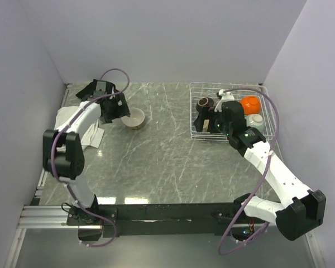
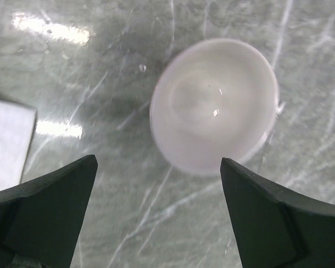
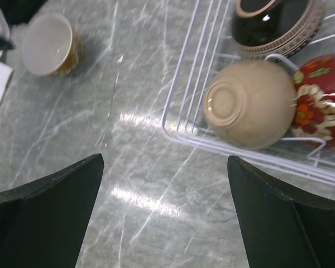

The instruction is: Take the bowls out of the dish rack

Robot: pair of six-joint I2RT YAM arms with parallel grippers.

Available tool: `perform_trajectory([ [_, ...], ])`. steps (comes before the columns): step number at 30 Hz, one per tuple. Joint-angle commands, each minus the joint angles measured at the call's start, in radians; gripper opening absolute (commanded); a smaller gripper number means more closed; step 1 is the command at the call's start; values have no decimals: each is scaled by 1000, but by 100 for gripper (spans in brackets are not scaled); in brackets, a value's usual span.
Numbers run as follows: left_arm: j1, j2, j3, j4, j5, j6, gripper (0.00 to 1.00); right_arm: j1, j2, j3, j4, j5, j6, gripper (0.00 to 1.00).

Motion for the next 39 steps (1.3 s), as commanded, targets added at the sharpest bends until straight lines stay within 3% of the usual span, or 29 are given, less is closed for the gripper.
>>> perform_trajectory([
  [1,-3,-188,-81,54,-19,52,99,-92,25,77,-12,-3,-5,100],
  [12,-84,-631,-526,273,-84,143,99,-304,122,160,-38,-43,-4,100],
  [17,-148,-700,-644,325,-128,175,99,-347,218,235,-38,-55,31,100],
  [29,-196,-699,-644,372,-194,205,99,-373,545,437,28,-177,167,100],
  [39,-196,-691,-660,402,-174,218,99,-374,731,476,137,-251,243,100],
])
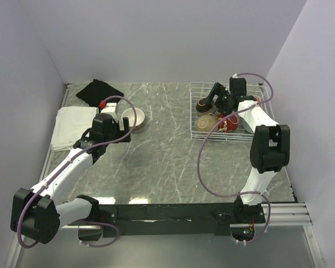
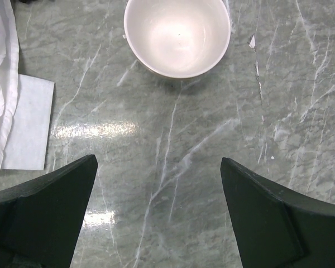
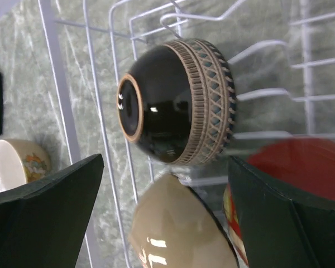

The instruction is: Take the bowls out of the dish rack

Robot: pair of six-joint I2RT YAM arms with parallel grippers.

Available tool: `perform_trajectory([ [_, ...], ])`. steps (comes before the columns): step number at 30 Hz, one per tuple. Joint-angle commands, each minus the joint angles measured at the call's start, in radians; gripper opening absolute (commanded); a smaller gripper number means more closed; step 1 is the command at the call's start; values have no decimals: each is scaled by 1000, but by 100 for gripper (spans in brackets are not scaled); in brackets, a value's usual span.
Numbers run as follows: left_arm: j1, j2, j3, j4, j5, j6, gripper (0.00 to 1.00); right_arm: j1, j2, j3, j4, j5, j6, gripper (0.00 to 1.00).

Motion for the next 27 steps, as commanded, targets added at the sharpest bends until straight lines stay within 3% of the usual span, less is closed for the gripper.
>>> perform_trajectory([
  [1,-2,-2,4,48,2,21,99,-6,38,63,76,-26,44,100],
  [11,-2,1,1,54,7,22,99,11,60,86,63,95,40,100],
  [17,-2,4,1,56,15,24,99,35,101,205,-66,210,-5,100],
  [27,-2,1,0,59,18,30,100,40,230,412,-216,176,-60,100],
])
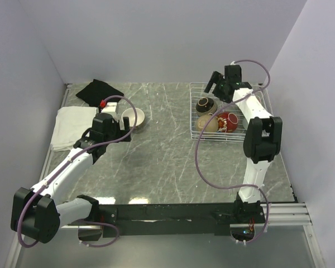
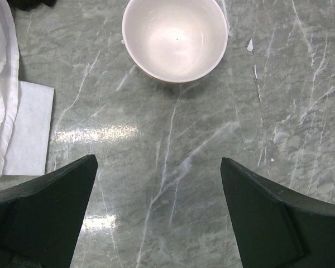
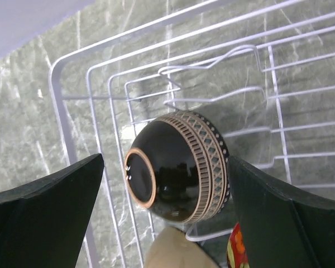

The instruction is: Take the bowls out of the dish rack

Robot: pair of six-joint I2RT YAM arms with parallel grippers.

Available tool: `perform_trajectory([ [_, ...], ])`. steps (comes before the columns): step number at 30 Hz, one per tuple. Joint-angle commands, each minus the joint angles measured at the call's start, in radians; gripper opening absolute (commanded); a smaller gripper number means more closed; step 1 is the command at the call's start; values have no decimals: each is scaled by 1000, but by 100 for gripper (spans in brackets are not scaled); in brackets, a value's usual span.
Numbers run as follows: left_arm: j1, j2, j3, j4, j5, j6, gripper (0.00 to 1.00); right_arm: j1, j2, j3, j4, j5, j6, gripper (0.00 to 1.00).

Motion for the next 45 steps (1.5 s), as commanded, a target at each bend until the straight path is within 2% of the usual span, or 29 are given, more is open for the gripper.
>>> perform_trajectory([
  [1,-2,-3,-2,38,14,17,99,6,73,115,-111,1,-48,100],
  [10,-4,0,0,40,31,20,99,5,147,181,-196,18,-103,100],
  [27,-7,7,0,42,42,24,99,9,192,207,-268,-93,-142,100],
  [35,-8,7,1,40,51,24,99,11,114,121,-158,-215,-119,100],
  [45,-7,3,3,37,54,24,99,12,48,101,-99,-254,-64,97],
])
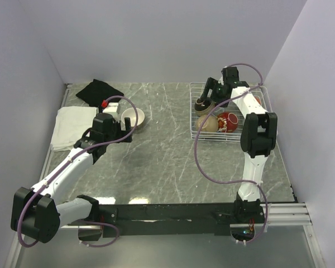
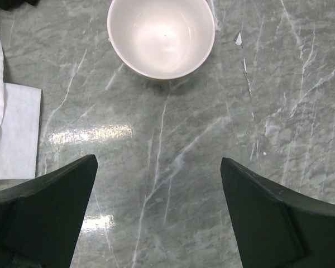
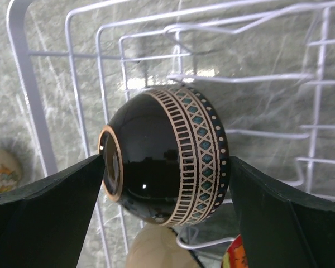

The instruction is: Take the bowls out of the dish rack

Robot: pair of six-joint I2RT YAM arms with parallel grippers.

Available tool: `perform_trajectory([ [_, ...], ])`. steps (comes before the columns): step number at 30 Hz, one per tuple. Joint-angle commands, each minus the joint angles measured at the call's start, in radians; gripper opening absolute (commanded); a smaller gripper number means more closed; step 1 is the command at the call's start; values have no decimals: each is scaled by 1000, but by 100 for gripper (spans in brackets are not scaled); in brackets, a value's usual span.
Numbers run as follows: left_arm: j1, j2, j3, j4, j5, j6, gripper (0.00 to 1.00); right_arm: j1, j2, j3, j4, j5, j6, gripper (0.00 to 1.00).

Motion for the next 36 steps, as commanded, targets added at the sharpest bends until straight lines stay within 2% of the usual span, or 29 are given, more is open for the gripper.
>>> perform_trajectory([
  [1,-4,2,3,36,11,16,99,16,-91,-21,46,-83,54,97],
  [10,-4,-1,3,35,12,16,99,17,-131,-99,112,-11,108,91],
  [21,-5,-8,3,33,8,16,99,16,-155,-145,175,-34,143,80],
  [36,-5,-15,3,32,8,16,99,28,-106,-138,198,-46,154,84],
])
